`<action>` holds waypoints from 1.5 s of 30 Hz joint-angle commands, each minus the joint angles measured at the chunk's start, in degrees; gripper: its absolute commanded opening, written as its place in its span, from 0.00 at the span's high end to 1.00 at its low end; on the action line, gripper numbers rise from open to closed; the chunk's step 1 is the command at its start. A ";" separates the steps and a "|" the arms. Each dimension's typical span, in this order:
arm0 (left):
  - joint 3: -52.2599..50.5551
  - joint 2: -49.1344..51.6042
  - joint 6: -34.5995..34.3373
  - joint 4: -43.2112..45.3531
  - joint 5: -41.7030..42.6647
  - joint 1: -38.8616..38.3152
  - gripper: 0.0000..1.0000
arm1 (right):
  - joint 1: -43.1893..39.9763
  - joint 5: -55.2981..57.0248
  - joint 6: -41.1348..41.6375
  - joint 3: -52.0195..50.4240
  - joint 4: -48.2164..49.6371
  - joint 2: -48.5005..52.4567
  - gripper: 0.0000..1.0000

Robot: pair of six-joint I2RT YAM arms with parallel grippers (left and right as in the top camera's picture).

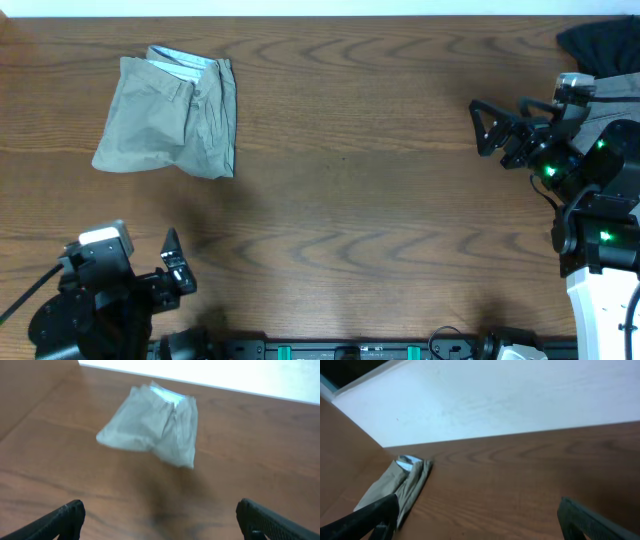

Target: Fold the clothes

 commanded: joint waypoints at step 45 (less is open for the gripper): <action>-19.54 -11.26 3.04 28.30 -5.92 -16.57 0.02 | -0.22 2.01 -0.26 0.33 -18.91 0.07 0.01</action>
